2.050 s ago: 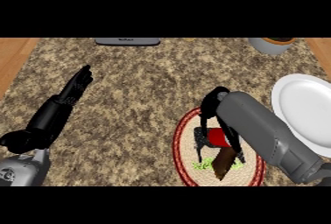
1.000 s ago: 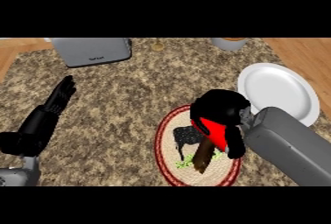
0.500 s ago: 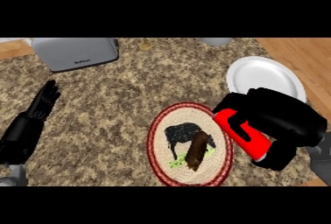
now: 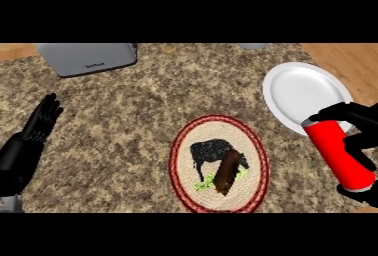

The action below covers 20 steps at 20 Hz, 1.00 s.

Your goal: Pick the can from the placemat and place it in the plate

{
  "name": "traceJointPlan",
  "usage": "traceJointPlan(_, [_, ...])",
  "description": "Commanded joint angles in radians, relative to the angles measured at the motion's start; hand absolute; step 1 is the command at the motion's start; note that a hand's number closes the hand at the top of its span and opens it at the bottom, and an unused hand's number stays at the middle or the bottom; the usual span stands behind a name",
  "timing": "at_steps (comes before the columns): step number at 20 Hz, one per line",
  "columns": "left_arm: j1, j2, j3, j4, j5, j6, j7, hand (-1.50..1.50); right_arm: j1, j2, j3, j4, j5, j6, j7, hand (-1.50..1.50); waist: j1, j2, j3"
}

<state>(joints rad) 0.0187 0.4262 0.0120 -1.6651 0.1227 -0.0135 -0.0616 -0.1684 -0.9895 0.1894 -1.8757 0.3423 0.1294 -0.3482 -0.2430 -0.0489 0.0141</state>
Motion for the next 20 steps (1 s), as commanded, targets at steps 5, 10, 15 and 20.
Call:
traceJointPlan(5, [-0.023, -0.006, -0.041, -0.048, -0.010, -0.023, 0.011, 0.00, 0.387, -0.026, -0.296, 0.104, -0.086, -0.174, -0.310, 1.50, 0.090, 0.027, -0.009])
traceJointPlan(10, [-0.123, -0.016, -0.079, -0.057, -0.013, -0.056, 0.055, 0.00, 0.547, 0.047, -0.436, 0.221, -0.152, -0.196, -0.519, 1.50, 0.180, 0.043, -0.012])
traceJointPlan(15, [-0.158, -0.052, -0.105, 0.005, -0.041, -0.093, 0.023, 0.00, 0.406, 0.122, -0.448, 0.428, -0.151, -0.173, -0.575, 1.50, 0.240, 0.050, -0.013])
traceJointPlan(20, [-0.210, -0.073, -0.076, 0.058, -0.056, -0.125, 0.027, 0.00, 0.232, 0.130, -0.453, 0.504, -0.093, -0.128, -0.500, 1.50, 0.244, 0.050, -0.014])
